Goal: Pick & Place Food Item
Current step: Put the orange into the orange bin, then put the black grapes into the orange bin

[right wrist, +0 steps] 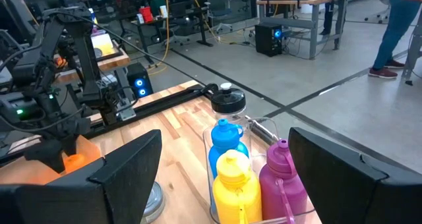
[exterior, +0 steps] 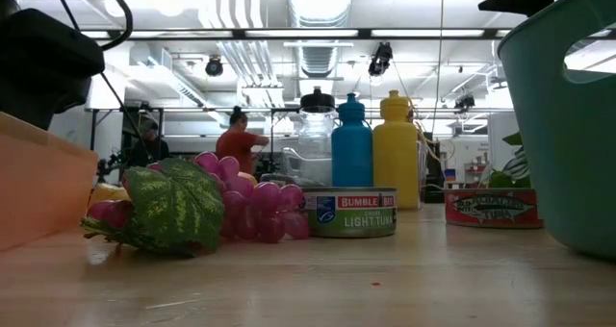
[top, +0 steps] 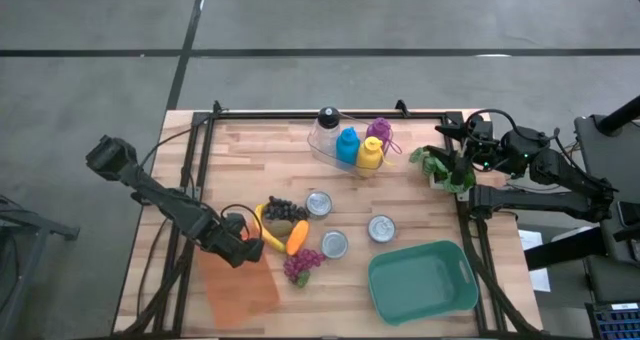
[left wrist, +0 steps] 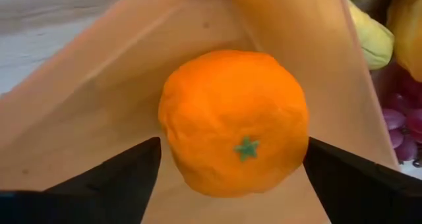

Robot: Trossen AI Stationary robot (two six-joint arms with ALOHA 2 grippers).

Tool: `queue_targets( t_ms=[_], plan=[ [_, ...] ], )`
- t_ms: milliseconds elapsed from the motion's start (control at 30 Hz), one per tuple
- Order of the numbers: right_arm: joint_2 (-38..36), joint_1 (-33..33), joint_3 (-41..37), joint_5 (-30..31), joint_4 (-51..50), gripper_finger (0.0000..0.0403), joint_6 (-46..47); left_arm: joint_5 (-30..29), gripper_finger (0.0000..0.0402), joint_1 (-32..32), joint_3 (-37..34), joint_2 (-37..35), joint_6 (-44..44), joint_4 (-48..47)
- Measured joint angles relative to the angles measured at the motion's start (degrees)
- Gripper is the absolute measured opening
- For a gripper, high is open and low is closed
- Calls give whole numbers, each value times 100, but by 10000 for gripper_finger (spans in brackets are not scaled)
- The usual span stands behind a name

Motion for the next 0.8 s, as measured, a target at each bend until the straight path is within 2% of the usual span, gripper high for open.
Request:
queue_targets(
  t_ms=[267, 500, 633, 800],
  plan=[
    [2, -2, 0, 2, -2, 329, 0, 108, 371, 0, 86, -127, 93, -37],
    [2, 0, 0, 2, 0, 329, 0, -17, 372, 0, 584, -834, 248, -1127],
    [2, 0, 0, 1, -2, 329, 0, -369, 372, 0, 910, -1229, 508, -1558],
    [1, -2, 0, 2, 0, 329, 0, -1190, 372, 87, 1476, -1436, 1210, -2120]
  ],
)
